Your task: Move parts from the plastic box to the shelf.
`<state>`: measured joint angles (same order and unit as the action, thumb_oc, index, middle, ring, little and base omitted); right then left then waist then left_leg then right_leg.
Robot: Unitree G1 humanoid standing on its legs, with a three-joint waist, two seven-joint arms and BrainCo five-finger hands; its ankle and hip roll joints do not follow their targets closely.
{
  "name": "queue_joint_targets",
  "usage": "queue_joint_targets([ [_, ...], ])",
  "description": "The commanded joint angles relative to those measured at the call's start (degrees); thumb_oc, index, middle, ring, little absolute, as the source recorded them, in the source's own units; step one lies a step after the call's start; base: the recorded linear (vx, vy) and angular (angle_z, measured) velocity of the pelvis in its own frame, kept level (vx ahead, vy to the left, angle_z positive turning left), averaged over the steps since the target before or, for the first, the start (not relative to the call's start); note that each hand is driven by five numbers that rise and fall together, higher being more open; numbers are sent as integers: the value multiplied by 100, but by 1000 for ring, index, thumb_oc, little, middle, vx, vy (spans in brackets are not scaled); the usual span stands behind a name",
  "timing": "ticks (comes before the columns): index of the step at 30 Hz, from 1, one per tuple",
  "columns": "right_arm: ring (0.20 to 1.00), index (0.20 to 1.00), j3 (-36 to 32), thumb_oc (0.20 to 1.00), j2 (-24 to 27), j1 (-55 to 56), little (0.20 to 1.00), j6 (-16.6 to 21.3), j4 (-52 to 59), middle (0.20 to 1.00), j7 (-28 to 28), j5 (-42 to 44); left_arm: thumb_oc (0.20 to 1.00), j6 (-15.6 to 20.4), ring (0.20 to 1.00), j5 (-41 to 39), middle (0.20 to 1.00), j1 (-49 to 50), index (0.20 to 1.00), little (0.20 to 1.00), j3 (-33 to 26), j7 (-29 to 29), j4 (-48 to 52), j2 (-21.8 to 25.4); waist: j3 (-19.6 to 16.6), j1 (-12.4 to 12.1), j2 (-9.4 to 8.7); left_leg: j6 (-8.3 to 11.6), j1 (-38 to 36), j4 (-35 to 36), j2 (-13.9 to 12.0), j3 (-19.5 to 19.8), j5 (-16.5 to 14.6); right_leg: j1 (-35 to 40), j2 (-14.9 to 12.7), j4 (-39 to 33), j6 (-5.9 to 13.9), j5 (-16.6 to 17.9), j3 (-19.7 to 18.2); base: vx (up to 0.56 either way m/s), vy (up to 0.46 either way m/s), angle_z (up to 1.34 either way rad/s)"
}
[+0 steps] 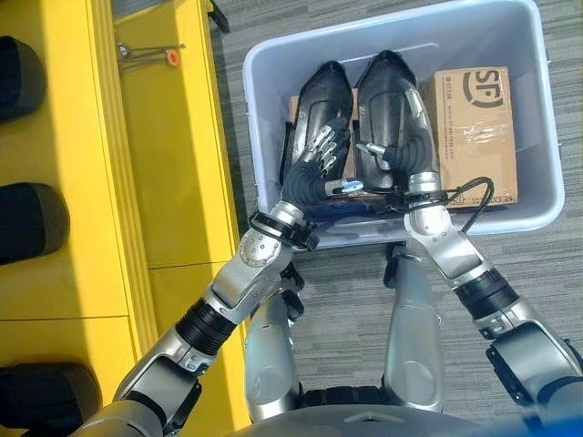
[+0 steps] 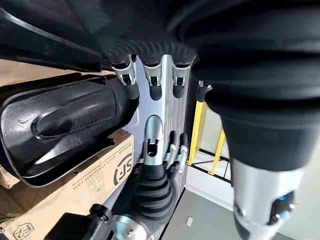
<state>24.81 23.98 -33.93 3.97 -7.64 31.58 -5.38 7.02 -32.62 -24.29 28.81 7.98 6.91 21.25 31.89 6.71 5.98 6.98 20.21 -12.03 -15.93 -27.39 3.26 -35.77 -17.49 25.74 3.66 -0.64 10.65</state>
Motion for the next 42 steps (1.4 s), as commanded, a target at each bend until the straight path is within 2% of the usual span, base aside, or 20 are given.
queue_joint_targets([
  [1, 1000, 1000, -26, 1000, -120, -229, 1000, -77, 332, 1000, 319, 15, 1000, 370, 1000, 26, 1000, 65, 1000, 1000, 11, 31, 594, 182, -209, 24, -116, 63, 196, -741, -368, 100, -866, 155, -206, -479, 623, -115, -299, 0, 0, 0],
  [9, 1000, 1000, -227, 1000, -271, -21, 1000, -313, -18, 1000, 991, 199, 1000, 484, 1000, 56, 1000, 95, 1000, 1000, 10, 78, 583, 162, -209, 76, -85, 47, 225, -719, -345, 49, -852, 103, -175, -497, 601, -100, -325, 0, 11, -1],
  [12, 1000, 1000, -322, 1000, -326, 68, 1000, -453, -116, 1000, 1198, 516, 1000, 477, 1000, 72, 1000, 85, 1000, 1000, 13, 82, 612, 127, -209, 99, -66, 46, 228, -706, -323, 25, -856, 83, -162, -510, 592, -95, -335, 0, 0, 0],
  [16, 1000, 1000, -358, 1000, -361, 238, 1000, -387, -238, 1000, 1330, 645, 1000, 503, 1000, 151, 1000, 74, 1000, 1000, 40, 110, 631, 74, -209, 147, -59, 43, 226, -685, -317, -13, -855, 55, -148, -530, 588, -85, -361, 0, 0, 0],
  [22, 1000, 1000, -361, 1000, -375, 393, 1000, -275, -281, 1000, 1111, 832, 1000, 560, 1000, 120, 1000, 11, 1000, 1000, 57, 193, 633, 23, -209, 226, -28, 45, 222, -663, -301, -90, -846, -7, -126, -541, 576, -75, -402, -1, 20, -3],
  [29, 1000, 1000, -102, 1000, -427, 426, 1000, -403, -465, 1000, 779, 1148, 1000, 547, 1000, 90, 1000, -25, 1000, 1000, 85, 107, 577, 10, -209, 226, -22, 50, 307, -709, -286, -98, -856, -96, -115, -545, 555, -64, -403, -9, -11, -7],
  [37, 1000, 1000, 20, 1000, -463, 316, 1000, -358, -752, 1000, 791, 1251, 1000, 515, 1000, 125, 1000, -72, 1000, 1000, 116, 71, 493, 9, -209, 171, -22, 61, 443, -773, -307, -42, -840, -186, -119, -494, 533, -64, -377, -5, -14, 0],
  [42, 1000, 1000, 42, 1000, -468, 189, 1000, -368, -836, 1000, 768, 1014, 1000, 499, 1000, 85, 1000, -102, 1000, 1000, 108, 53, 456, 39, -209, 127, -3, 59, 529, -791, -300, 2, -829, -254, -117, -446, 523, -72, -355, 0, 0, 0],
])
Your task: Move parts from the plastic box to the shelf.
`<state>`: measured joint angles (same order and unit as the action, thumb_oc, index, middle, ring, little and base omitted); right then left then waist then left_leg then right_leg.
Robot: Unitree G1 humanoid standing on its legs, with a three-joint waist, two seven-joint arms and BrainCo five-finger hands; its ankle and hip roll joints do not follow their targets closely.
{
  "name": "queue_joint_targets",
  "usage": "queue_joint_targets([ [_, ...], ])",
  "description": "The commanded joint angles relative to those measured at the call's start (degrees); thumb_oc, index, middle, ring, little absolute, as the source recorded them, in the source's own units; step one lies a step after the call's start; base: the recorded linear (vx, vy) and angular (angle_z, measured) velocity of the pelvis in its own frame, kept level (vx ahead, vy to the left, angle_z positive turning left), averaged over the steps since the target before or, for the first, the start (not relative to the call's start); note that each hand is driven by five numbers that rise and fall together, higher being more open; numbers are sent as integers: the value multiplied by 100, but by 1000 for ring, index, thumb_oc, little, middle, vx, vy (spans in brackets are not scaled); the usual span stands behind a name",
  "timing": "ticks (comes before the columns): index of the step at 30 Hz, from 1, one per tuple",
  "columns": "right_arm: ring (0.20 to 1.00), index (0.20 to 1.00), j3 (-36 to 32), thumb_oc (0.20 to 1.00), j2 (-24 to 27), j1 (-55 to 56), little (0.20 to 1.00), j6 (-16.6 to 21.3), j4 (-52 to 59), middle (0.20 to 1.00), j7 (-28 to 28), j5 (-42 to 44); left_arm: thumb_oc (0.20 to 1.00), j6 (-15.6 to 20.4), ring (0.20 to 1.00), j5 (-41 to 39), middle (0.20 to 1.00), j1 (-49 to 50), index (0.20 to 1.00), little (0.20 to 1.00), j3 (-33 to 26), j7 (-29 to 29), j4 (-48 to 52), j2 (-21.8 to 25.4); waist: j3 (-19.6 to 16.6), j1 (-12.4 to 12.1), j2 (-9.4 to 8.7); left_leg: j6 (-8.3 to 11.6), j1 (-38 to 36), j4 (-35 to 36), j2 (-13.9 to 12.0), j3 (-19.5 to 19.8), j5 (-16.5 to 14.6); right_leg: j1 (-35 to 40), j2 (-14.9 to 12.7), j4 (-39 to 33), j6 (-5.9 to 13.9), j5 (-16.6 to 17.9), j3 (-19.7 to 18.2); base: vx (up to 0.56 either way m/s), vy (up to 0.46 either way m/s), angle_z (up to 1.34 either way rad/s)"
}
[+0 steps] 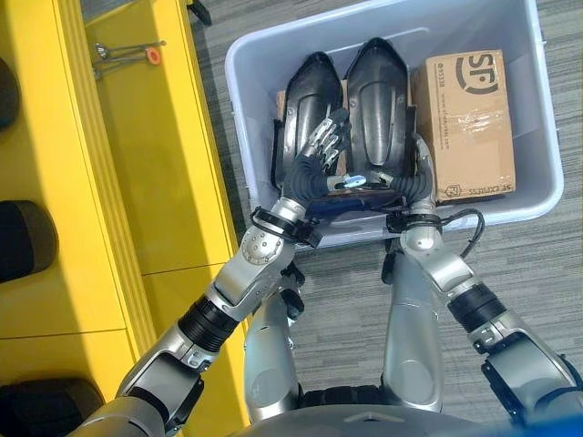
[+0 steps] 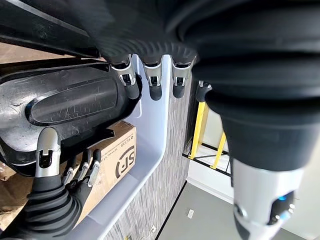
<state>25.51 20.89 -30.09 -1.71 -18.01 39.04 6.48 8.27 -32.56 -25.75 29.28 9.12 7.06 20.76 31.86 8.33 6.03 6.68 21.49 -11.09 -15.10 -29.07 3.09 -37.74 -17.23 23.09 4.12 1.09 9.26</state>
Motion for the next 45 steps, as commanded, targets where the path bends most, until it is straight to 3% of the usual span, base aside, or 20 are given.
queue_joint_targets([
  [1, 1000, 1000, -22, 1000, -160, -211, 1000, 180, 187, 1000, 33, -194, 1000, 369, 1000, 70, 1000, 39, 1000, 1000, 58, -66, 438, 90, -207, -40, -3, 90, 413, -887, -385, 170, -809, -66, -146, -172, 476, -248, -212, 0, 0, 0],
  [6, 1000, 1000, -46, 1000, -164, -284, 1000, 88, 26, 1000, 425, -138, 1000, 406, 1000, 95, 1000, 27, 1000, 1000, 52, -120, 408, 93, -207, -60, 5, 91, 469, -913, -380, 185, -809, -98, -148, -157, 470, -250, -195, 0, -7, 1],
  [12, 1000, 1000, -76, 1000, -229, -332, 1000, -28, -249, 1000, 499, 231, 1000, 488, 1000, -95, 1000, -20, 1000, 1000, 92, -297, 431, 26, -207, -58, 26, 82, 503, -880, -343, 185, -801, -127, -122, -181, 464, -242, -194, 0, 0, 0],
  [16, 1000, 1000, -147, 1000, -286, -280, 1000, 199, -415, 1000, 585, 807, 1000, 579, 1000, -95, 1000, -46, 1000, 1000, 122, -327, 556, 6, -207, -55, 62, 78, 535, -884, -345, 167, -785, -167, -137, -162, 448, -239, -193, 0, 10, 0],
  [19, 1000, 1000, -271, 1000, -413, -215, 1000, 596, -748, 1000, 590, 1539, 1000, 622, 1000, -91, 1000, -127, 1000, 1000, 110, -326, 634, -37, -207, -29, 102, 79, 482, -836, -341, 113, -765, -176, -141, -147, 434, -240, -210, 2, 27, 0],
  [24, 1000, 1000, -406, 1000, -647, -148, 1000, 946, -1171, 1000, 251, 2373, 1000, 622, 1000, 62, 1000, -279, 1000, 1000, 189, -391, 668, -106, -207, 21, 133, 91, 449, -804, -342, 65, -751, -210, -127, -173, 420, -210, -250, 0, 0, 0],
  [40, 1000, 1000, -245, 1000, -738, -118, 1000, 946, -1317, 1000, 60, 2254, 1000, 524, 1000, -3, 1000, -535, 1000, 1000, 269, -130, 647, -213, -207, 126, 176, 102, 403, -821, -362, -23, -742, -269, -134, -178, 404, -184, -345, 1, 4, 0],
  [45, 1000, 1000, -176, 1000, -713, -232, 1000, 721, -1333, 1000, -72, 2090, 1000, 527, 1000, -82, 1000, -554, 1000, 1000, 250, -154, 607, -192, -207, 103, 171, 103, 408, -848, -378, -6, -744, -271, -146, -148, 402, -189, -353, 0, 0, 0],
])
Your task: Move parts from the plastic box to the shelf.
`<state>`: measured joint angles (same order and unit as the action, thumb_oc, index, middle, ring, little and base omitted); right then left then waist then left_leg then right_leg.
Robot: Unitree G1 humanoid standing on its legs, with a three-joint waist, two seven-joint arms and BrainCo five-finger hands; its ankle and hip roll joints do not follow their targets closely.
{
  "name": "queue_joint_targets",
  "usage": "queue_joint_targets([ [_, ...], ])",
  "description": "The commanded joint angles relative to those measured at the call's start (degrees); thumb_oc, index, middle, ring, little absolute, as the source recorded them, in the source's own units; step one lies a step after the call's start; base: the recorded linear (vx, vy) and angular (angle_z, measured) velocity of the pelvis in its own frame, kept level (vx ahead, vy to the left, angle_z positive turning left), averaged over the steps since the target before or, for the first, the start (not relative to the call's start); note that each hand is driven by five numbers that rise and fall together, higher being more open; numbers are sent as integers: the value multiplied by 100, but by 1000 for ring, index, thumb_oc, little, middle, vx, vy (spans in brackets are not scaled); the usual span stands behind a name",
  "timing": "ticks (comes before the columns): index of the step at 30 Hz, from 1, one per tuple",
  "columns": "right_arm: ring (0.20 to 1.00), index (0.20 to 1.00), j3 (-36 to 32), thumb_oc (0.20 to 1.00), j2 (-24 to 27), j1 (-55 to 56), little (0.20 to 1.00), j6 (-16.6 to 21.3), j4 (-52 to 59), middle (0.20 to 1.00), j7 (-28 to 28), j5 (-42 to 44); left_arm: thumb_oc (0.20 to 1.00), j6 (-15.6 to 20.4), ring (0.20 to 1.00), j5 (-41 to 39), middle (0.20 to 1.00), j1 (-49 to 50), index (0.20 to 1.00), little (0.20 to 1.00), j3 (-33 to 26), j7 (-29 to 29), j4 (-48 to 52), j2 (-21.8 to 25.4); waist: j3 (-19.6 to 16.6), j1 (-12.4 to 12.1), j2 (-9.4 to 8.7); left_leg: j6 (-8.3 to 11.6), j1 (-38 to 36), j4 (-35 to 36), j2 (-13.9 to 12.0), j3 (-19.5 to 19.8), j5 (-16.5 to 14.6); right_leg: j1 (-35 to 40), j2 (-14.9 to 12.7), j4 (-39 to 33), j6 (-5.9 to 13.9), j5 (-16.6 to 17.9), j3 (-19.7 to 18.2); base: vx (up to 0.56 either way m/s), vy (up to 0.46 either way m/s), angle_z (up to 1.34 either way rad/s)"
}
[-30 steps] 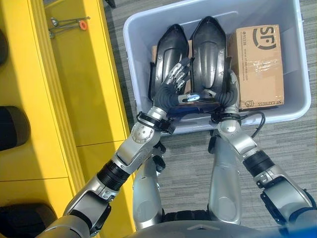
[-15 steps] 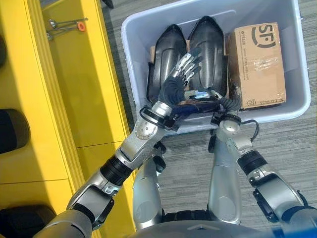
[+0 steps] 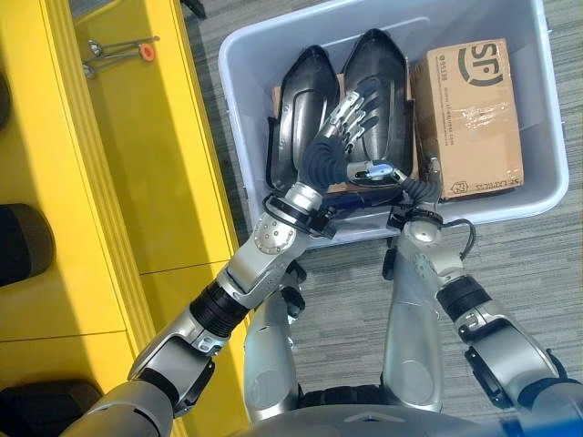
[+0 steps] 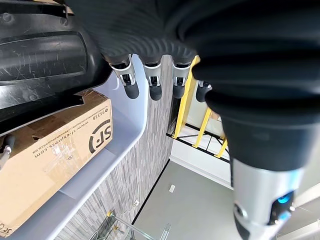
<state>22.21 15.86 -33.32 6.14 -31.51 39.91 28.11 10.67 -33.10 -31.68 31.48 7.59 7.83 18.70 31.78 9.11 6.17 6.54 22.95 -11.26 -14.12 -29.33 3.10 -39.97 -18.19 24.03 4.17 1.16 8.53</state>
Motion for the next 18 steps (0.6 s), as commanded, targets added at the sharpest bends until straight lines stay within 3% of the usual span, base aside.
queue_joint_targets([
  [1, 1000, 1000, 192, 1000, -207, 22, 1000, -82, -2, 1000, -94, -266, 1000, 254, 1000, -28, 1000, 40, 1000, 1000, 32, -35, 527, 11, -198, 0, 150, 117, 272, -845, -483, 34, -744, -45, -62, -229, 393, -199, -270, 2, -33, 0],
  [7, 1000, 1000, 218, 1000, -95, -318, 1000, -348, 47, 1000, 13, -911, 1000, 136, 1000, -114, 1000, 21, 1000, 1000, 35, -134, 538, 73, -198, -92, 110, 116, 304, -905, -499, 125, -766, 0, -84, -181, 391, -225, -213, 4, -35, 1],
  [14, 1000, 1000, 151, 1000, -3, -685, 1000, -684, 48, 1000, -71, -871, 1000, -20, 1000, -172, 1000, 4, 1000, 1000, 9, -183, 581, 111, -198, -193, 70, 121, 372, -955, -509, 228, -779, 21, -91, -133, 400, -246, -145, 1, -29, 1],
  [18, 1000, 1000, 86, 1000, 77, -902, 1000, -679, -66, 1000, -136, -762, 1000, -65, 1000, -188, 1000, 12, 1000, 1000, -22, -250, 565, 133, -198, -254, 52, 125, 413, -1000, -539, 268, -782, 28, -107, -81, 402, -267, -113, 6, -21, 2],
])
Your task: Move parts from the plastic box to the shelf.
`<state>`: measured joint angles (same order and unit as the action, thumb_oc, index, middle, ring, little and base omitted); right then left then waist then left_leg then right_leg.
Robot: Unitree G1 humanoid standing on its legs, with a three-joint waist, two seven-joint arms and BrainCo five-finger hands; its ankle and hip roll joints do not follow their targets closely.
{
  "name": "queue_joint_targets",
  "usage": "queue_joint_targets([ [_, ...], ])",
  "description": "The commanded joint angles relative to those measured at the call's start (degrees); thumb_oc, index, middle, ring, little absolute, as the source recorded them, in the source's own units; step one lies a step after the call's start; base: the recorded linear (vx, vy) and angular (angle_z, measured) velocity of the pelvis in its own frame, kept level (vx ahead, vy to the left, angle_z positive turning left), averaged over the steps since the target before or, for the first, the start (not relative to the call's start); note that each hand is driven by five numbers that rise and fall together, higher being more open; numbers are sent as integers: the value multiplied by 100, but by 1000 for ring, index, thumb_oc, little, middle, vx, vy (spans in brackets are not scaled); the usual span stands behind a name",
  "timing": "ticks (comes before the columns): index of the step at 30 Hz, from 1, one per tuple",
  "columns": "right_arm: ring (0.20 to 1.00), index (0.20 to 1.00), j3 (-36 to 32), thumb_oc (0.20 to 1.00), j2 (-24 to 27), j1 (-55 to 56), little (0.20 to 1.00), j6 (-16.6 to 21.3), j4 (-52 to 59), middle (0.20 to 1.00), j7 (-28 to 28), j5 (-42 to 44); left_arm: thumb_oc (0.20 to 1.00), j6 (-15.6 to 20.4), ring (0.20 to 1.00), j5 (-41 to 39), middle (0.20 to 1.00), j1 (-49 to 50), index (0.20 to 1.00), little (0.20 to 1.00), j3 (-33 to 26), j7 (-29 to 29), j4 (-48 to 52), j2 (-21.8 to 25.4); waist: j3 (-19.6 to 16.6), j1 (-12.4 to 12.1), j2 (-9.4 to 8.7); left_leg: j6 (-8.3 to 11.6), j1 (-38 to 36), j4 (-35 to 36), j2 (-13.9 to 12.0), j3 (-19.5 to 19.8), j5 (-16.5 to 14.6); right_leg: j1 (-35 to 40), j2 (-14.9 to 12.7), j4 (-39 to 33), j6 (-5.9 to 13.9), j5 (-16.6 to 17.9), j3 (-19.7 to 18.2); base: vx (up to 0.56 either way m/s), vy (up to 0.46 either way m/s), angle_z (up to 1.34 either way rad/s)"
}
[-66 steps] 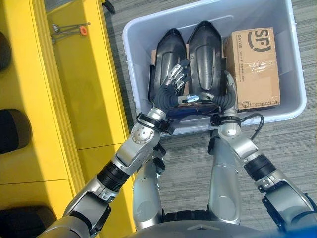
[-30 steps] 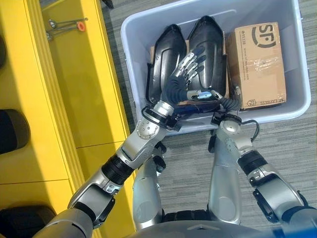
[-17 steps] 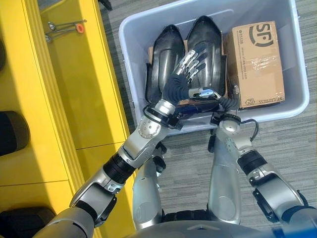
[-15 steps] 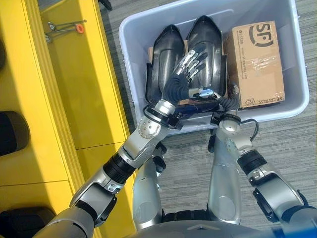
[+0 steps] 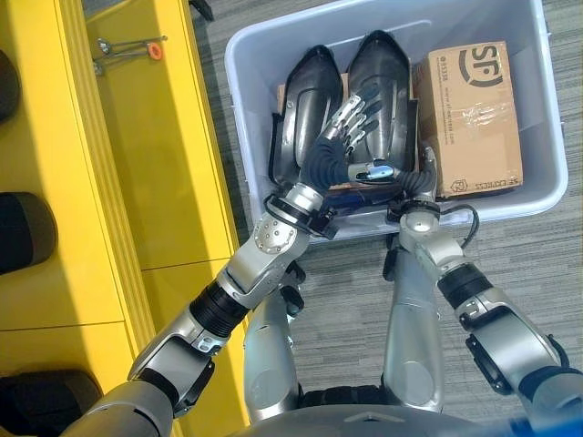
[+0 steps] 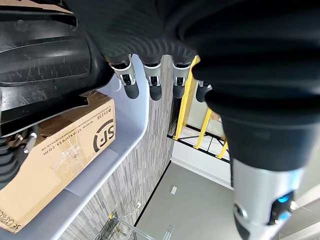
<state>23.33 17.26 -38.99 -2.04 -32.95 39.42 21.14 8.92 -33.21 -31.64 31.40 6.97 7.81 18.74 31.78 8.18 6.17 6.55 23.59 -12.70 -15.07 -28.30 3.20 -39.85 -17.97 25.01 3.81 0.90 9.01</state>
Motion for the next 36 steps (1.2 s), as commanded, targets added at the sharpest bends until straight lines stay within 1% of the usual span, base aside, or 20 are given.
queue_joint_targets([
  [1, 1000, 1000, -34, 1000, -53, -354, 1000, 154, 65, 1000, -98, -61, 1000, 116, 1000, -186, 1000, 10, 1000, 1000, -13, -199, 564, 137, -198, -167, 52, 126, 351, -861, -448, 169, -792, 18, -133, -173, 438, -244, -157, 11, -10, 6],
  [8, 1000, 1000, -141, 1000, -28, -520, 1000, 96, 22, 1000, -163, 29, 1000, 67, 1000, -228, 1000, 25, 1000, 1000, -51, -294, 578, 141, -198, -230, 65, 136, 423, -885, -455, 209, -787, -32, -162, -87, 441, -283, -118, 3, -5, 5],
  [13, 1000, 1000, -206, 1000, -28, -614, 1000, 150, -85, 1000, -213, 324, 1000, 63, 1000, -249, 1000, 14, 1000, 1000, -77, -251, 562, 137, -198, -263, 80, 148, 496, -892, -475, 220, -761, -106, -179, -11, 431, -307, -94, 0, -3, 1],
  [16, 1000, 1000, -227, 1000, -15, -660, 1000, 188, -169, 1000, -279, 304, 1000, 58, 1000, -256, 1000, 14, 1000, 1000, -87, -255, 544, 143, -198, -277, 85, 154, 519, -910, -486, 225, -759, -122, -185, 6, 424, -316, -84, 0, 0, 0],
  [17, 1000, 1000, -240, 1000, 3, -675, 1000, 166, -183, 1000, -369, 263, 1000, 67, 1000, -269, 1000, 23, 1000, 1000, -93, -267, 545, 151, -198, -283, 94, 159, 533, -914, -491, 223, -757, -146, -193, 24, 421, -320, -75, 0, 0, 0],
  [18, 1000, 1000, -245, 1000, 5, -726, 1000, 26, -228, 1000, -496, 257, 1000, 48, 1000, -291, 1000, 29, 1000, 1000, -111, -284, 552, 136, -198, -300, 106, 162, 564, -927, -498, 228, -754, -191, -210, 60, 421, -326, -68, 0, 0, 0],
  [20, 1000, 1000, -213, 1000, -4, -804, 1000, 21, -286, 1000, -566, 305, 1000, 33, 1000, -285, 1000, 20, 1000, 1000, -113, -309, 537, 126, -198, -318, 118, 168, 591, -932, -503, 226, -748, -218, -222, 74, 414, -332, -61, 0, 0, 0],
  [21, 831, 831, -211, 831, -2, -850, 831, 36, -345, 831, -627, 320, 1000, 22, 1000, -293, 1000, 17, 1000, 1000, -114, -329, 539, 132, -198, -333, 122, 169, 604, -940, -505, 236, -747, -226, -229, 89, 410, -336, -49, 0, 0, 0],
  [22, 445, 445, -201, 445, 3, -885, 445, 71, -378, 445, -667, 384, 1000, 1, 1000, -300, 1000, 17, 1000, 1000, -122, -354, 544, 130, -198, -348, 126, 173, 612, -940, -510, 235, -738, -231, -235, 102, 409, -340, -35, 0, 0, 0],
  [23, 200, 200, -201, 200, 7, -903, 200, 83, -400, 200, -682, 403, 1000, -3, 1000, -302, 1000, 17, 1000, 1000, -125, -360, 547, 133, -198, -352, 129, 175, 618, -941, -510, 238, -736, -236, -236, 108, 408, -342, -31, 0, 0, 0],
  [26, 200, 200, -190, 200, -6, -981, 200, 147, -528, 200, -875, 706, 1000, 23, 1000, -349, 1000, 32, 1000, 1000, -117, -406, 508, 152, -198, -392, 140, 184, 649, -942, -518, 255, -727, -266, -257, 146, 402, -355, 5, 0, 0, 0],
  [30, 200, 200, -200, 200, -16, -999, 200, 154, -652, 200, -943, 811, 1000, -14, 1000, -359, 1000, 37, 1000, 1000, -125, -445, 507, 162, -198, -409, 134, 186, 652, -940, -522, 259, -725, -275, -258, 165, 397, -360, 34, 0, 0, 0],
  [36, 200, 200, -129, 200, -53, -954, 200, 156, -821, 200, -978, 842, 1000, 44, 1000, -364, 1000, 49, 1000, 1000, -105, -474, 470, 171, -198, -413, 134, 177, 645, -922, -523, 248, -714, -270, -241, 156, 377, -357, 49, 0, 0, 0],
])
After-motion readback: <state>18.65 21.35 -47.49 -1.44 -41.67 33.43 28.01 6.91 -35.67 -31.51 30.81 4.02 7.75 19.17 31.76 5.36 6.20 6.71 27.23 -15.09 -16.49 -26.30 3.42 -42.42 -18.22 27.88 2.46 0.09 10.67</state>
